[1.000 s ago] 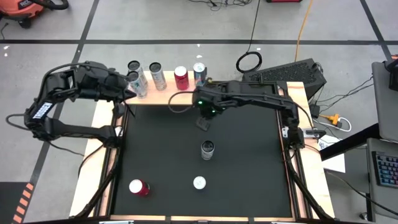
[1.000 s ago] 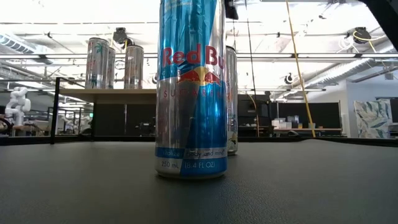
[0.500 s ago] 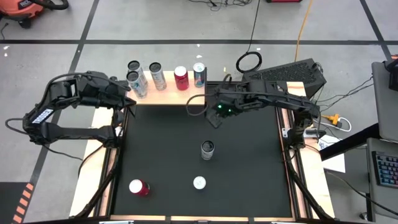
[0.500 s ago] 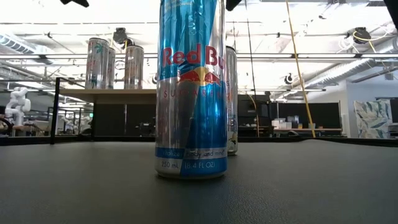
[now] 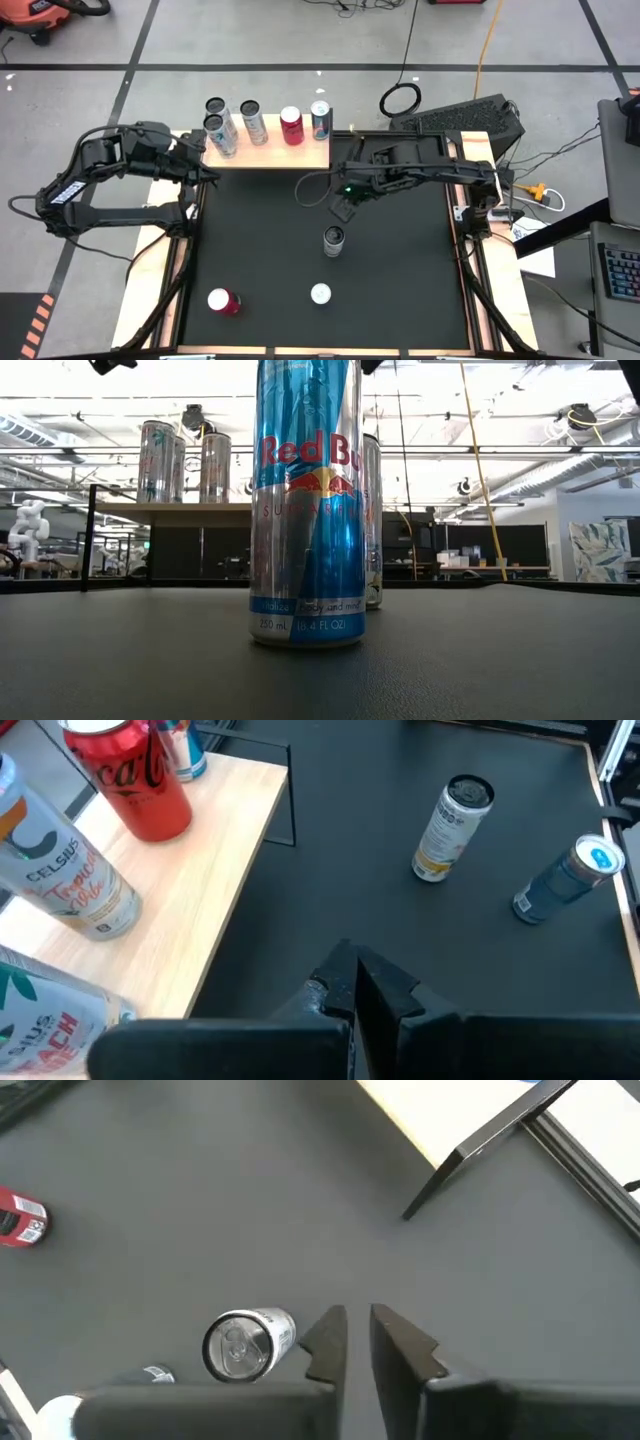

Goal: Place canned beverage on shelf
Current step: Put the white yellow soda can aligned with the white yellow soda can on the shelf

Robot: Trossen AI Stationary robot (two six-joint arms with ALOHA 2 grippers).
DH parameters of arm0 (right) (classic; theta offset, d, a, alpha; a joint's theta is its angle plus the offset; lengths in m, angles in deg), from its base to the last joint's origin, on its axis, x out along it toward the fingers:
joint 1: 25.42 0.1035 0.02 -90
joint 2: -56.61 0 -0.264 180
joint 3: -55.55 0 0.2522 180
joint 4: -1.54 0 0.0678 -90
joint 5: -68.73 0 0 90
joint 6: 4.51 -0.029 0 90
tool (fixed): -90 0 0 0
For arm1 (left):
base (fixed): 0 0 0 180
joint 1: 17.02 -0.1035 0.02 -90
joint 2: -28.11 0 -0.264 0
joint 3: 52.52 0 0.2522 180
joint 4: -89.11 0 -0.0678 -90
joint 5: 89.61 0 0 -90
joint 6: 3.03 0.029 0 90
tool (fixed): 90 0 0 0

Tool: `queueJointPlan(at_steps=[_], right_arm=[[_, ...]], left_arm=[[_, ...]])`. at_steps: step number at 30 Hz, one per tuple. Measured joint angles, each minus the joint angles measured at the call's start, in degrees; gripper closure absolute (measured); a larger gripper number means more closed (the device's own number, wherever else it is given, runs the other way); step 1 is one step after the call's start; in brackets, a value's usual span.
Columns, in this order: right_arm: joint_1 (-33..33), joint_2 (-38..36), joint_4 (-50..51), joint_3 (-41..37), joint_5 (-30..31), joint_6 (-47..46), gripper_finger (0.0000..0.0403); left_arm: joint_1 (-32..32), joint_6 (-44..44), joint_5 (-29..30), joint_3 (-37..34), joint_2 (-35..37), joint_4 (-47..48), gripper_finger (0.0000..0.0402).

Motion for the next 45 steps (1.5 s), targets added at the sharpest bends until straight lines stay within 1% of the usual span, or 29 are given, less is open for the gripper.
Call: queueJointPlan(at_steps=[3,8,11,13,16,19,24,28,32,35,36,39,42,45], right_arm=[[0.41,0.94,0.01,0.01,-0.02,0.12,0.0331],[1.59,3.18,0.04,0.00,-5.42,0.33,0.0260],[2.86,5.09,0.04,-0.01,-7.43,0.39,0.0218],[3.81,6.63,0.02,0.01,-7.64,0.35,0.0193],[5.09,8.65,0.02,0.01,-7.57,-1.22,0.0162],[5.75,10.20,0.00,-0.01,-8.08,-2.37,0.0140],[5.73,10.95,0.00,-0.01,-13.42,-2.63,0.0122],[5.79,10.91,-0.28,-0.01,-13.50,-0.99,0.0122],[5.46,10.91,-0.08,-0.01,-13.51,-1.31,0.0122],[5.46,10.91,-0.56,-0.01,-13.51,3.41,0.0121],[5.48,10.91,-1.14,-0.01,-13.88,4.78,0.0120],[5.29,10.91,-4.10,-0.01,-17.65,8.07,0.0115],[4.60,10.91,-6.76,-0.01,-17.99,7.91,0.0110],[4.33,10.91,-6.71,-0.01,-17.79,6.06,0.0108]], left_arm=[[0.00,0.88,-0.10,0.00,0.00,0.01,0.0394],[0.00,0.97,-0.17,0.00,0.02,0.06,0.0394],[0.00,0.99,-0.17,0.00,0.02,0.10,0.0394],[0.00,0.99,-0.17,0.00,0.04,0.10,0.0394],[0.00,0.99,-0.17,0.00,0.00,0.14,0.0394],[0.00,0.99,-0.17,0.00,0.02,0.19,0.0394],[0.00,0.98,-0.16,0.00,0.00,0.21,0.0394],[0.00,0.90,-0.15,0.00,0.02,0.21,0.0394],[0.00,0.84,-0.15,0.02,0.02,0.21,0.0394],[-0.01,0.84,-0.14,0.02,0.02,0.19,0.0394],[-0.01,0.84,-0.14,0.02,0.02,0.19,0.0394],[0.00,0.84,-0.14,0.02,0.02,0.19,0.0394],[0.00,0.84,-0.14,0.02,0.02,0.21,0.0394],[0.00,0.88,-0.14,0.02,0.02,0.21,0.0394]])
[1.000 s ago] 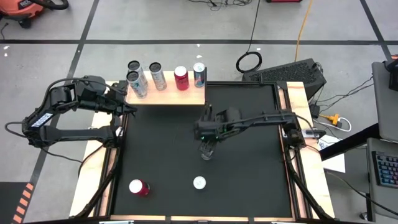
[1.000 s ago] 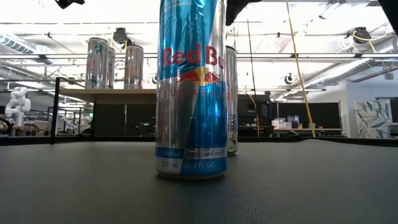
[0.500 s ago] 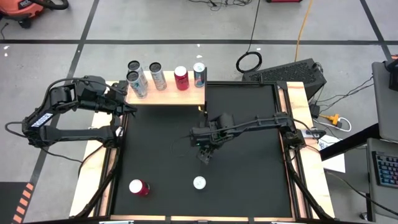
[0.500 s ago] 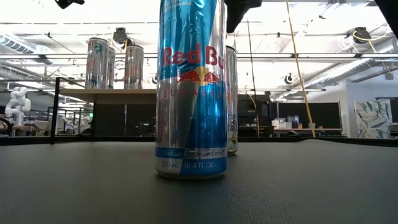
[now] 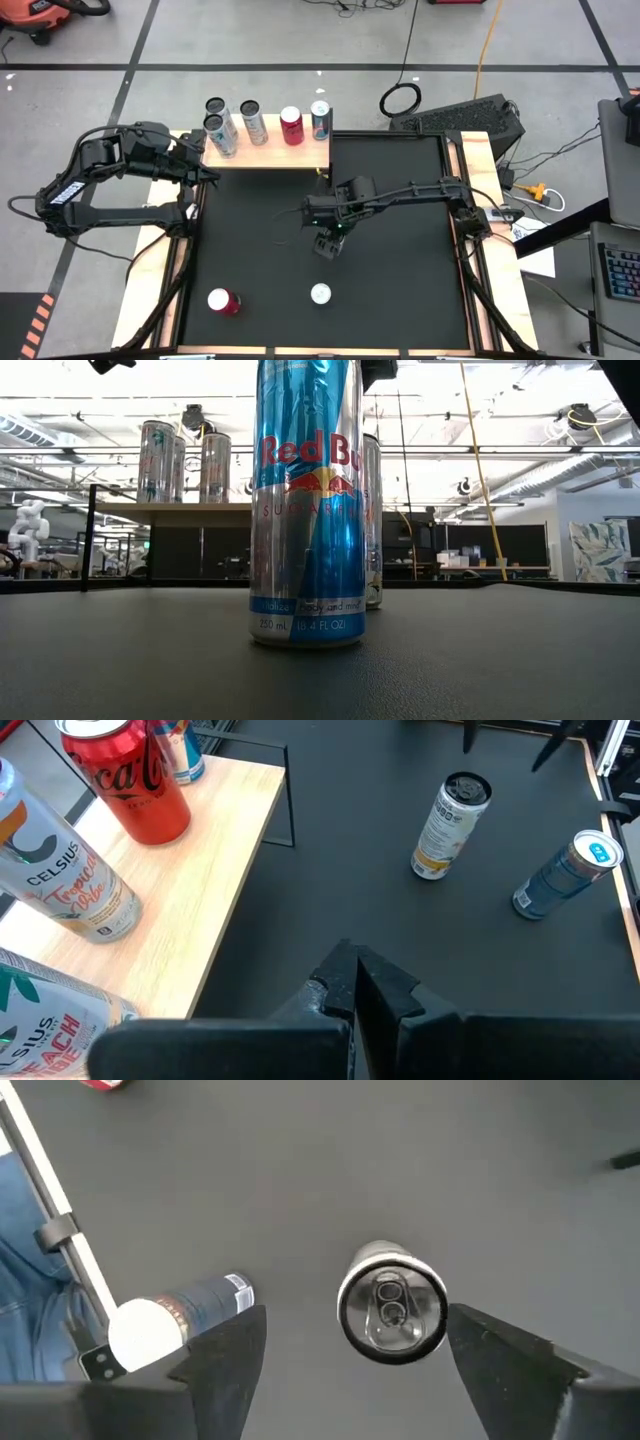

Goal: Place canned beverage on shelf
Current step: Put the white yellow soda can aligned with the white yellow soda can on the shelf

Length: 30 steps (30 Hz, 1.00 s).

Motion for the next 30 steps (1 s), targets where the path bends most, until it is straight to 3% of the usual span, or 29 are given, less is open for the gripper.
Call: queueJointPlan(at_steps=[9,14,30], right_arm=[[0.59,1.09,0.18,0.02,0.14,0.43,0.0108],[0.48,3.25,6.11,0.00,4.73,-2.67,0.0108],[0.52,4.62,6.43,0.02,4.56,-2.50,0.0108]], left_arm=[[0.00,0.07,0.01,0.00,-0.01,0.04,0.0394],[0.00,0.09,0.02,0.00,-0.02,0.20,0.0394],[-0.01,0.09,0.03,0.00,-0.01,0.46,0.0394]])
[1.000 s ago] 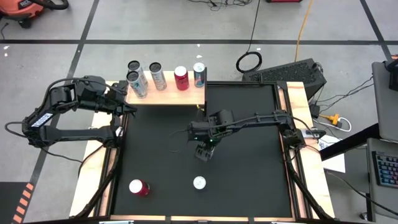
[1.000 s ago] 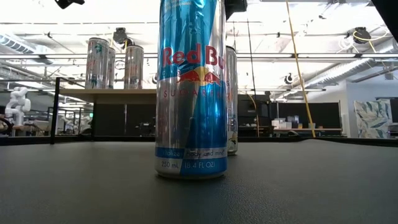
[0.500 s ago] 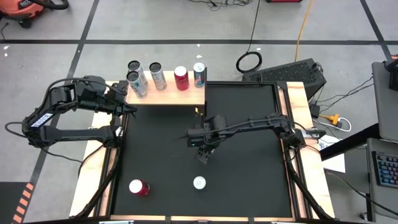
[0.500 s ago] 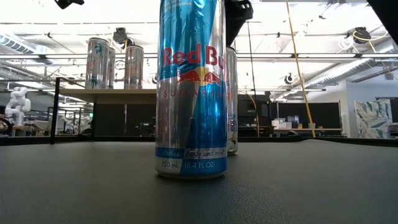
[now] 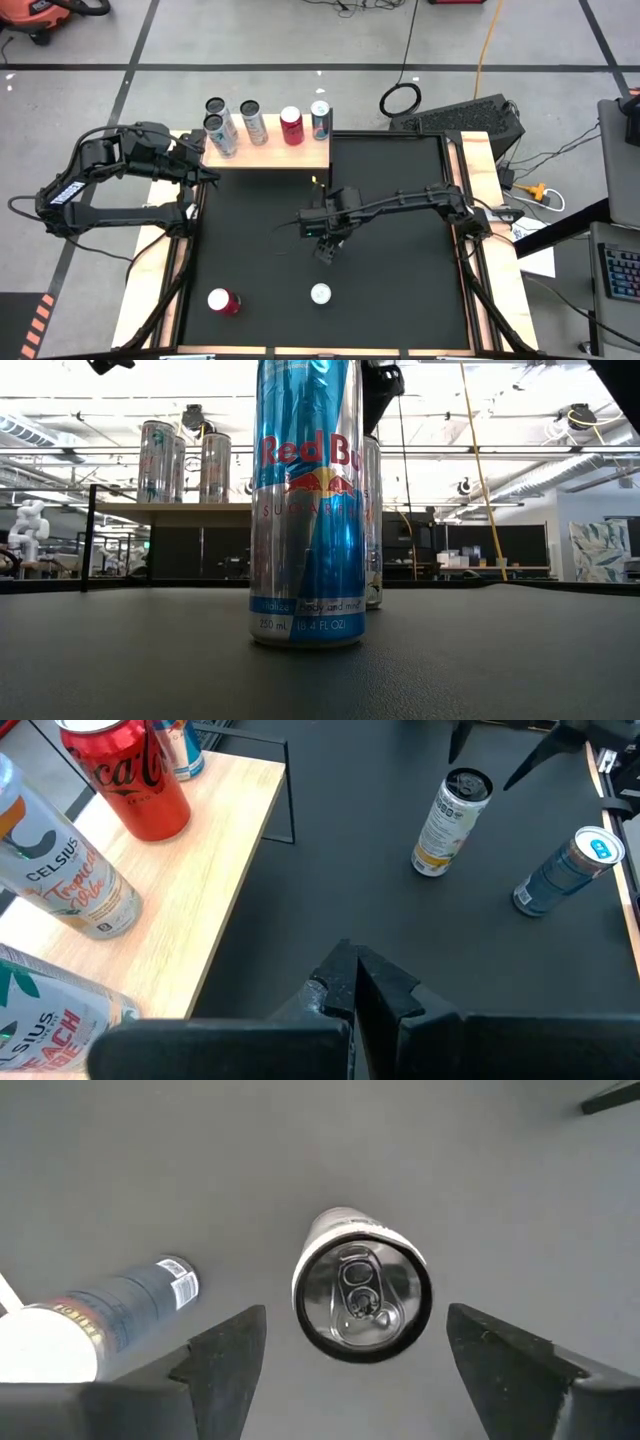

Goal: Place canned beverage on shelf
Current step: Put the white yellow soda can aligned with the white yellow soda can on the shelf

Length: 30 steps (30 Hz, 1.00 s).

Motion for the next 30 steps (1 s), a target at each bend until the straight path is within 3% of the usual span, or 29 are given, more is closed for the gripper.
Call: queueJointPlan(at_steps=[16,30], right_arm=[[0.42,3.92,0.25,-0.51,1.42,1.14,0.0108],[0.39,4.19,-1.16,-6.08,0.21,2.31,0.0123]], left_arm=[[-0.01,0.03,0.01,0.00,-0.01,1.05,0.0394],[0.01,0.04,0.01,0.02,-0.01,3.06,0.0394]])
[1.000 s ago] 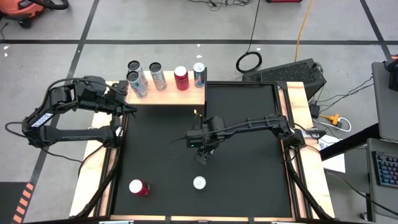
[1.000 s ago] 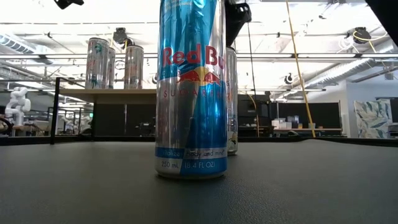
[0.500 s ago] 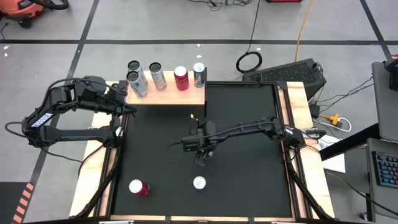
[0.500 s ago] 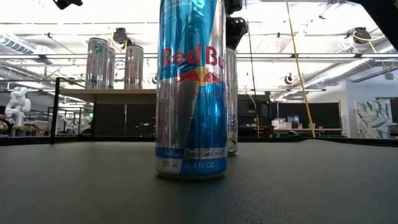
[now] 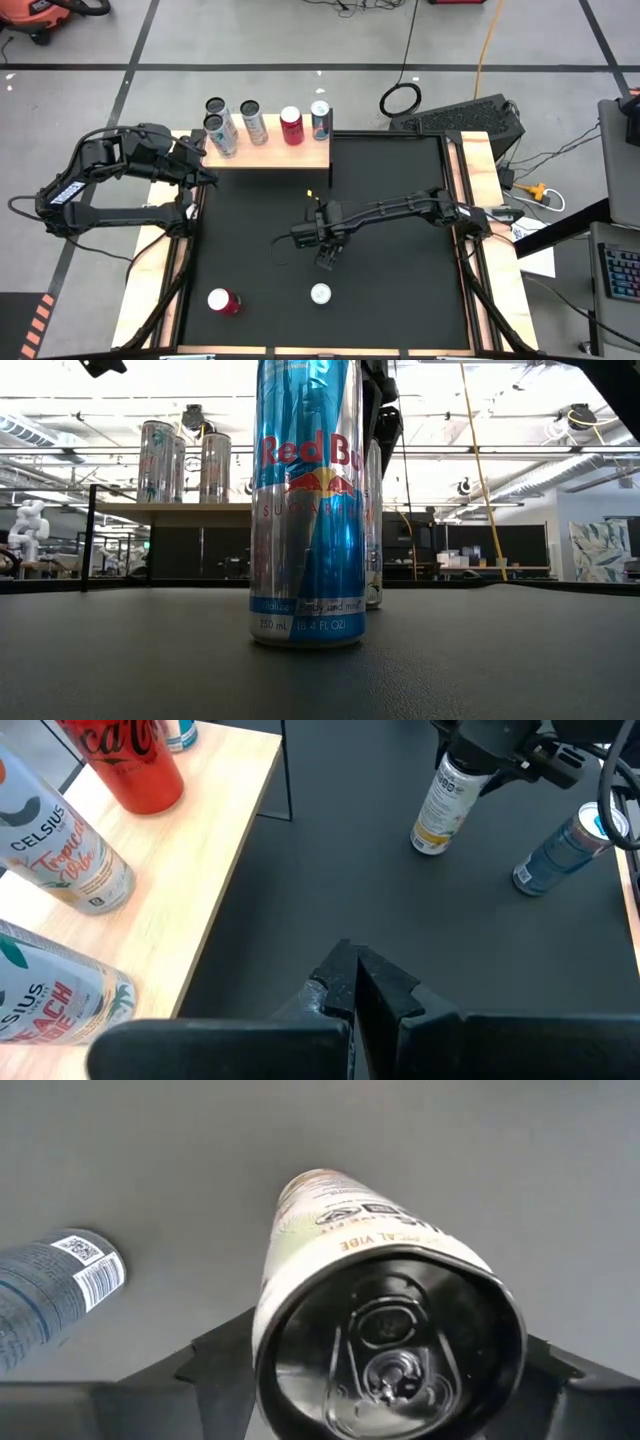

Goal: Place canned beverage on shelf
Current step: Put the white yellow soda can aligned with the white yellow soda can on the shelf

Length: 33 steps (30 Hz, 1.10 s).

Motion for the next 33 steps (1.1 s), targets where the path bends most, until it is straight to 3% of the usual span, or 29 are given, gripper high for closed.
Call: queueJointPlan(at_steps=[6,25,33], right_arm=[[-0.16,0.00,-0.12,0.00,-0.16,0.59,0.0182],[-2.59,-0.26,1.12,2.83,-0.17,2.08,0.0183],[-6.64,-1.45,0.66,6.01,-5.89,5.47,0.0183]], left_arm=[[0.00,0.00,0.00,0.00,0.00,-0.07,0.0394],[-0.01,-0.02,0.00,0.00,0.01,-0.08,0.0394],[-0.02,-0.02,0.00,0.00,0.00,-0.10,0.0394]])
